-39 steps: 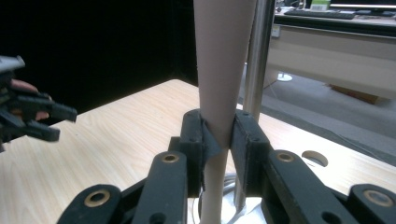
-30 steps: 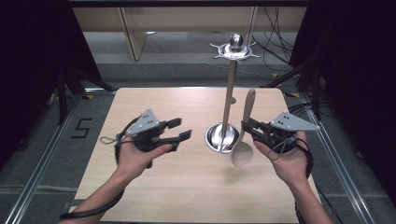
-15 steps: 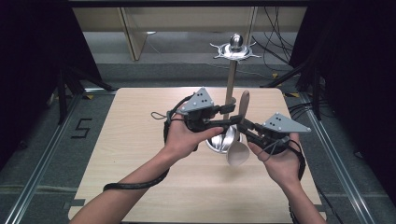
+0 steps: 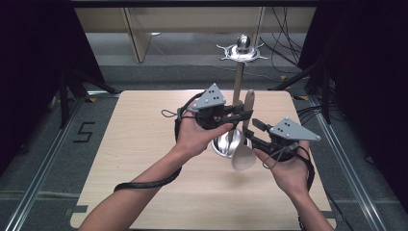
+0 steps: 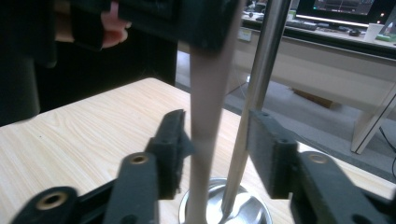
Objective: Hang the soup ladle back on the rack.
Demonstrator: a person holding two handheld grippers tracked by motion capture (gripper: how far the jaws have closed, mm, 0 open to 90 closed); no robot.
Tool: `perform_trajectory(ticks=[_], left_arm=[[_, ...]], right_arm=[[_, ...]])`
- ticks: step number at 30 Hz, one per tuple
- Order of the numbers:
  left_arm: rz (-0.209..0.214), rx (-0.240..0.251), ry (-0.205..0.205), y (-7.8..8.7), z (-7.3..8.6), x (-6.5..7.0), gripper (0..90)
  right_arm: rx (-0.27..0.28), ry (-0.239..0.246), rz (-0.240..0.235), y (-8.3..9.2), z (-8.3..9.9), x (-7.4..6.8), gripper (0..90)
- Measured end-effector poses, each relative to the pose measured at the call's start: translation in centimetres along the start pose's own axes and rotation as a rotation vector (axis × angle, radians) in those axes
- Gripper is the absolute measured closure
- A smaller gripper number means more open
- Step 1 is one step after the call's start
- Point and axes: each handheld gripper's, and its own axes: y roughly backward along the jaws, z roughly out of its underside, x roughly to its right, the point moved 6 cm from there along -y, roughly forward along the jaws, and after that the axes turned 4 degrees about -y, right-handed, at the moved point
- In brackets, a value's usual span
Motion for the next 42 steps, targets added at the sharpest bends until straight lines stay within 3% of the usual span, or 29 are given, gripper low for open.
perform_trajectory(ticks=[6, 7, 8, 9, 11, 13, 19, 20, 21, 22, 24, 25, 26, 27, 28, 29, 30, 32, 33, 35, 36, 37, 40, 41, 42], left_arm=[[0.042, -0.009, -0.023, 0.8, -0.8, -1.1, 74.1], [0.051, -0.012, -0.027, 0.9, -0.9, -1.3, 74.1], [0.070, -0.016, -0.041, 1.1, -1.0, -1.4, 74.1], [0.084, -0.017, -0.046, 1.2, -1.2, -1.5, 74.1], [0.114, -0.027, -0.055, 1.4, -1.4, -1.6, 74.0], [0.132, -0.037, -0.060, 1.5, -1.6, -1.9, 74.1], [0.143, -0.051, -0.068, 1.6, -2.2, -2.4, 74.0], [0.148, -0.053, -0.070, 1.6, -2.3, -2.5, 74.0], [0.154, -0.055, -0.069, 1.6, -2.4, -2.5, 74.0], [0.158, -0.053, -0.065, 1.5, -2.5, -2.6, 74.0], [0.165, -0.050, -0.055, 1.4, -2.7, -2.8, 74.0], [0.167, -0.050, -0.053, 1.3, -2.8, -2.9, 74.0], [0.168, -0.049, -0.050, 1.2, -2.8, -3.0, 74.0], [0.172, -0.052, -0.054, 1.1, -2.9, -3.1, 74.0], [0.173, -0.052, -0.055, 1.1, -3.0, -3.2, 74.0], [0.174, -0.053, -0.055, 1.0, -3.2, -3.2, 74.0], [0.177, -0.053, -0.057, 0.9, -3.3, -3.2, 74.0], [0.184, -0.052, -0.057, 0.8, -3.6, -3.1, 74.0], [0.188, -0.051, -0.059, 0.8, -3.7, -3.0, 74.0], [0.195, -0.054, -0.062, 0.7, -4.0, -3.0, 74.0], [0.194, -0.051, -0.055, 0.7, -4.1, -2.9, 74.0], [0.196, -0.049, -0.055, 0.6, -4.2, -2.9, 74.0], [0.198, -0.051, -0.054, 0.5, -4.5, -3.0, 74.0], [0.197, -0.048, -0.048, 0.5, -4.6, -3.0, 74.0], [0.201, -0.049, -0.048, 0.4, -4.7, -3.0, 74.0]], right_arm=[[-0.016, -0.012, -0.018, 1.8, 1.8, 0.5, 50.3], [-0.018, -0.032, -0.020, 2.1, 2.3, 0.6, 50.1], [-0.008, -0.009, -0.011, 2.3, 2.6, 0.9, 49.9], [-0.027, -0.031, -0.022, 2.6, 3.2, 1.0, 49.8], [-0.034, -0.020, -0.018, 2.9, 4.0, 1.5, 49.7], [-0.061, -0.072, -0.018, 3.3, 5.4, 1.7, 49.5], [-0.104, -0.167, -0.014, 3.8, 7.9, 2.4, 48.5], [-0.106, -0.139, -0.019, 3.8, 8.2, 2.8, 48.5], [-0.111, -0.152, -0.006, 3.8, 8.5, 2.8, 48.5], [-0.116, -0.165, -0.021, 3.8, 8.8, 2.7, 48.5], [-0.135, -0.146, -0.012, 3.8, 9.3, 3.0, 48.5], [-0.143, -0.175, -0.012, 3.8, 9.6, 2.8, 48.5], [-0.137, -0.137, -0.005, 3.7, 9.7, 3.2, 48.5], [-0.139, -0.169, -0.015, 3.6, 10.0, 3.0, 48.4], [-0.148, -0.144, -0.007, 3.7, 10.1, 3.3, 48.4], [-0.165, -0.194, -0.007, 3.8, 10.3, 3.0, 48.4], [-0.144, -0.165, -0.011, 3.5, 10.4, 3.3, 48.4], [-0.181, -0.191, -0.006, 3.7, 10.8, 3.2, 48.3], [-0.158, -0.163, -0.008, 3.5, 10.9, 3.5, 48.4], [-0.171, -0.215, -0.014, 3.5, 11.1, 3.1, 48.3], [-0.184, -0.169, -0.007, 3.6, 11.2, 3.6, 48.4], [-0.173, -0.163, -0.003, 3.5, 11.2, 3.7, 48.3], [-0.171, -0.173, -0.007, 3.5, 11.3, 3.7, 48.3], [-0.181, -0.213, -0.010, 3.6, 11.3, 3.4, 48.3], [-0.192, -0.199, 0.000, 3.7, 11.4, 3.6, 48.3]])
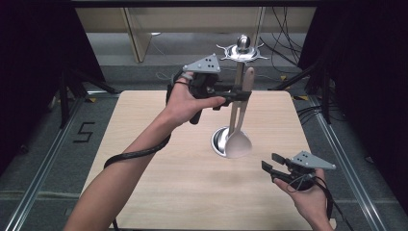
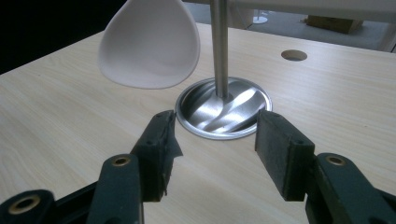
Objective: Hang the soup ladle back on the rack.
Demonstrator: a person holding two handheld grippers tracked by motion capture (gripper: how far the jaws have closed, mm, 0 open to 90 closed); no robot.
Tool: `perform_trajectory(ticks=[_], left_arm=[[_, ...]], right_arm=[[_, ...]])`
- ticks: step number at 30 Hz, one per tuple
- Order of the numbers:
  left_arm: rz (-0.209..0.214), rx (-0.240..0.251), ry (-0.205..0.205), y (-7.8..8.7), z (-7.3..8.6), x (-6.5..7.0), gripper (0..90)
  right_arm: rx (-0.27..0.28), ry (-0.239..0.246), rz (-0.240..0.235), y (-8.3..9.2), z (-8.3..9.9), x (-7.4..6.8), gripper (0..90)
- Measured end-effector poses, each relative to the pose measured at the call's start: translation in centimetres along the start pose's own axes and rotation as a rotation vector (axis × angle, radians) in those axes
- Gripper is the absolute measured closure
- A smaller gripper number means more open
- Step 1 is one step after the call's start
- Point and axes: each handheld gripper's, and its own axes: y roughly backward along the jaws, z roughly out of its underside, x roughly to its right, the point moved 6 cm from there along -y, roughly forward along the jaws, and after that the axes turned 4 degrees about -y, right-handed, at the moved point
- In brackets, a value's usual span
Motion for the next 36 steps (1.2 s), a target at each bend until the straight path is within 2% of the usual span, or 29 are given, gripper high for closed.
perform_trajectory(ticks=[2, 3, 4, 9, 11, 13, 14, 16, 20, 21, 24, 25, 27, 30, 32, 33, 35, 36], left_arm=[[0.004, 0.001, 0.008, -0.1, -0.1, -0.1, 74.0], [0.008, 0.000, 0.011, -0.1, -0.2, -0.1, 74.0], [0.009, 0.002, 0.019, -0.1, -0.2, -0.2, 74.0], [0.018, -0.001, 0.036, -0.1, -0.3, -0.5, 74.0], [0.020, -0.006, -0.021, -0.1, -0.3, -1.0, 74.0], [0.024, -0.006, -0.028, -0.2, -0.3, -1.2, 74.0], [0.023, -0.010, -0.012, -0.2, -0.2, -1.2, 74.0], [0.024, -0.004, -0.020, -0.2, -0.3, -1.4, 74.0], [0.029, -0.005, -0.006, -0.2, -0.2, -1.6, 74.0], [0.027, -0.005, -0.001, -0.2, -0.1, -1.7, 74.0], [0.026, -0.007, 0.013, -0.2, 0.0, -1.8, 74.0], [0.029, -0.005, 0.003, -0.2, 0.0, -2.0, 74.0], [0.024, -0.009, 0.017, -0.2, 0.1, -2.0, 74.0], [0.025, -0.013, 0.009, -0.2, 0.2, -2.2, 74.0], [0.025, -0.014, 0.010, -0.2, 0.2, -2.3, 74.0], [0.027, -0.013, 0.014, -0.3, 0.2, -2.3, 74.0], [0.027, -0.013, 0.018, -0.2, 0.2, -2.3, 74.0], [0.030, -0.009, 0.029, -0.3, 0.3, -2.3, 74.0]], right_arm=[[-0.001, -0.002, -0.004, -0.1, 0.0, 0.1, 48.3], [-0.004, -0.018, -0.010, -0.1, 0.1, -0.1, 48.3], [-0.003, -0.004, -0.005, -0.1, 0.1, 0.1, 48.3], [0.006, -0.008, -0.004, -0.2, 0.1, 0.1, 48.2], [0.005, -0.010, -0.002, -0.2, 0.1, 0.2, 48.2], [0.000, -0.023, -0.002, -0.2, 0.1, 0.1, 48.2], [0.001, -0.023, -0.002, -0.2, 0.1, 0.1, 48.2], [0.001, -0.022, -0.003, -0.2, 0.1, 0.1, 48.2], [0.002, -0.021, -0.002, -0.2, 0.1, 0.1, 48.2], [0.009, -0.007, -0.001, -0.2, 0.0, 0.3, 48.2], [0.004, -0.025, -0.006, -0.2, 0.0, 0.1, 48.2], [0.002, -0.021, -0.004, -0.2, 0.1, 0.2, 48.2], [0.002, -0.021, -0.004, -0.2, 0.1, 0.2, 48.2], [0.002, -0.019, -0.004, -0.2, 0.1, 0.2, 48.2], [0.014, 0.014, -0.003, -0.3, -0.1, 0.4, 48.2], [0.013, 0.014, -0.003, -0.3, -0.1, 0.4, 48.2], [0.012, 0.014, -0.004, -0.3, 0.0, 0.4, 48.2], [0.001, -0.026, -0.008, -0.2, 0.1, 0.1, 48.2]])
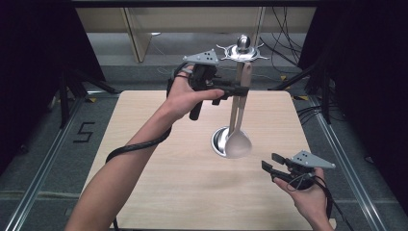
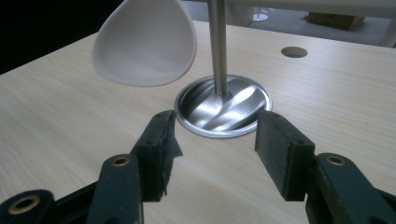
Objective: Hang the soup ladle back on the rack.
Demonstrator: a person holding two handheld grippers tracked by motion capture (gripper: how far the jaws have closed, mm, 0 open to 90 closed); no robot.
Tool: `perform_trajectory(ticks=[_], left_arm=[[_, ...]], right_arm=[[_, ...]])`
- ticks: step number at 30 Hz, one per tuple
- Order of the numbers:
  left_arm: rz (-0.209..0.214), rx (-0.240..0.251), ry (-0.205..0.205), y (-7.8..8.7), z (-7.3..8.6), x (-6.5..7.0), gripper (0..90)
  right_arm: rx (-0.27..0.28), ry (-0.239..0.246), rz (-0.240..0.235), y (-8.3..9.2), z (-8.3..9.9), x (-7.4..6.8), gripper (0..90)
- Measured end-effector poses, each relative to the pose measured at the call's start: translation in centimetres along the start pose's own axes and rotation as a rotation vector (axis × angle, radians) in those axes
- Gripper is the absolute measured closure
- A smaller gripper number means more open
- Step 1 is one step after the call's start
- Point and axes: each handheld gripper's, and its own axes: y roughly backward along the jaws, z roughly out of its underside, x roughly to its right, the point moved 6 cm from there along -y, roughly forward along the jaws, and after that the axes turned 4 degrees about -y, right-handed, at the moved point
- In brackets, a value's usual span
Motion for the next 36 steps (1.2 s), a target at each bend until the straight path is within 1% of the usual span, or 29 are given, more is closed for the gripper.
perform_trajectory(ticks=[3, 6, 8, 10, 11, 13, 14, 15, 16, 17, 18, 19, 20, 22, 23, 24, 25, 27, 30, 31, 32, 35, 36], left_arm=[[0.001, 0.002, -0.018, 0.0, 0.0, -0.2, 74.0], [0.004, 0.003, -0.003, -0.1, 0.1, -0.3, 74.0], [0.004, 0.004, 0.017, -0.1, 0.1, -0.3, 74.0], [0.007, 0.006, 0.014, -0.1, 0.1, -0.4, 74.0], [0.004, 0.007, 0.026, -0.1, 0.2, -0.4, 74.0], [0.006, 0.009, 0.020, -0.1, 0.3, -0.5, 74.0], [0.005, 0.009, 0.027, -0.1, 0.3, -0.6, 74.0], [0.008, 0.014, 0.023, -0.1, 0.3, -0.6, 73.9], [0.008, 0.015, 0.027, -0.1, 0.4, -0.7, 73.9], [0.009, 0.017, 0.050, -0.1, 0.4, -0.6, 73.9], [0.009, 0.019, 0.054, 0.0, 0.5, -0.6, 73.9], [0.010, 0.020, 0.043, 0.0, 0.5, -0.8, 73.9], [0.007, 0.019, 0.053, 0.0, 0.5, -0.7, 73.9], [0.006, 0.019, 0.043, 0.0, 0.5, -0.9, 73.9], [0.006, 0.021, 0.041, -0.1, 0.6, -1.0, 73.9], [0.002, 0.020, 0.045, 0.0, 0.6, -1.0, 73.8], [0.003, 0.023, 0.042, -0.1, 0.7, -1.1, 73.8], [-0.003, 0.025, 0.059, -0.1, 0.8, -1.1, 73.8], [-0.008, 0.026, 0.065, 0.0, 0.9, -1.1, 73.7], [-0.009, 0.027, 0.063, 0.0, 0.9, -1.2, 73.7], [-0.012, 0.028, 0.063, 0.0, 0.9, -1.2, 73.6], [-0.023, 0.030, 0.043, 0.0, 1.0, -1.3, 73.4], [-0.028, 0.031, 0.045, 0.0, 1.0, -1.3, 73.3]], right_arm=[[0.002, 0.000, -0.002, 0.0, 0.0, 0.0, 48.2], [0.000, 0.001, 0.000, 0.0, 0.0, 0.0, 48.2], [-0.003, 0.005, 0.003, 0.0, 0.0, 0.0, 48.2], [0.000, 0.000, -0.001, 0.0, 0.0, 0.0, 48.2], [-0.001, -0.003, 0.000, 0.0, 0.0, 0.0, 48.2], [-0.002, -0.005, 0.000, 0.0, 0.0, 0.0, 48.2], [-0.002, -0.005, 0.000, 0.0, 0.0, 0.0, 48.2], [-0.004, 0.000, 0.002, 0.0, 0.0, 0.1, 48.2], [-0.006, 0.001, 0.003, 0.0, 0.1, 0.1, 48.2], [-0.004, 0.007, 0.003, 0.0, 0.1, 0.1, 48.2], [-0.005, 0.006, 0.003, 0.0, 0.1, 0.1, 48.2], [-0.001, 0.016, 0.004, 0.0, 0.1, 0.2, 48.2], [0.001, 0.011, 0.000, 0.0, 0.0, 0.1, 48.2], [-0.001, 0.017, 0.005, -0.1, 0.1, 0.2, 48.2], [0.000, 0.011, 0.001, -0.1, 0.1, 0.1, 48.2], [-0.002, 0.016, 0.005, -0.1, 0.1, 0.2, 48.2], [-0.001, 0.011, 0.002, -0.1, 0.1, 0.1, 48.2], [0.000, 0.011, 0.001, -0.1, 0.1, 0.1, 48.2], [0.000, 0.022, 0.006, -0.1, 0.1, 0.2, 48.2], [0.008, 0.048, 0.008, -0.1, 0.0, 0.5, 48.2], [0.006, 0.042, 0.009, -0.1, 0.0, 0.4, 48.2], [0.008, 0.052, 0.009, -0.1, 0.0, 0.5, 48.2], [0.005, 0.047, 0.007, -0.1, 0.0, 0.5, 48.2]])
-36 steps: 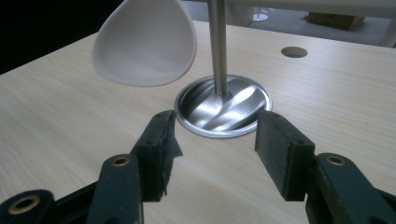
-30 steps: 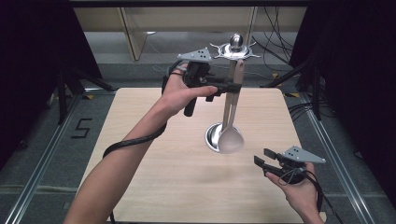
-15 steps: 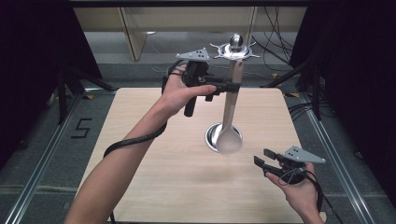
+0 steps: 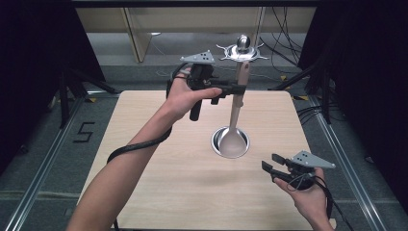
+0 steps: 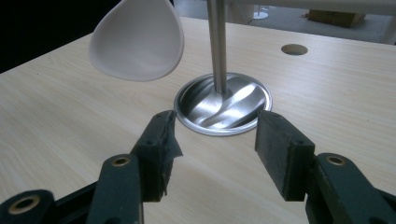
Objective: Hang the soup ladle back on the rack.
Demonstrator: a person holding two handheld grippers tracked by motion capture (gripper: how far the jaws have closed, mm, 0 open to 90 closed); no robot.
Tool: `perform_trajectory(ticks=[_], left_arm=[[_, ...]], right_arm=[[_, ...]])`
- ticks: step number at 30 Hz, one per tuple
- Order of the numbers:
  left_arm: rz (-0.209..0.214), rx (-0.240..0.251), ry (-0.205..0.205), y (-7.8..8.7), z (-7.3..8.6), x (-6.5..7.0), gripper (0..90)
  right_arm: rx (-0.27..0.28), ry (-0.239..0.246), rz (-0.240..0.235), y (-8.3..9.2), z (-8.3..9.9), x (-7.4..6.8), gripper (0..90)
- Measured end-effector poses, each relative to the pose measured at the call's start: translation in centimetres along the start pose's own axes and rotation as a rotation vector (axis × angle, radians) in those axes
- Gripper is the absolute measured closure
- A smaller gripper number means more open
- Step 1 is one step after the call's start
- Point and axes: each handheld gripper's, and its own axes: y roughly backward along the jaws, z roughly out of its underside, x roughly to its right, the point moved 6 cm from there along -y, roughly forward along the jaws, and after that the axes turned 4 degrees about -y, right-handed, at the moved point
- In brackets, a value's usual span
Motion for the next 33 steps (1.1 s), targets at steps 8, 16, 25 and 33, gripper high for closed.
perform_trajectory(ticks=[8, 16, 25, 33], left_arm=[[-0.052, 0.004, 0.000, 0.1, 0.1, 0.2, 72.1], [-0.127, -0.038, -0.078, 0.4, 0.8, 0.3, 62.8], [-0.222, -0.072, -0.083, 2.2, 2.4, 1.2, 45.9], [-0.275, -0.108, -0.110, 4.6, 4.2, 2.2, 34.8]], right_arm=[[0.001, -0.031, -0.013, -0.1, 0.1, -0.3, 48.1], [-0.024, -0.021, -0.005, 0.0, 0.2, -0.1, 47.5], [-0.016, -0.029, -0.005, -0.1, 0.2, -0.1, 47.1], [-0.009, -0.019, -0.008, -0.3, 0.3, 0.0, 46.5]])
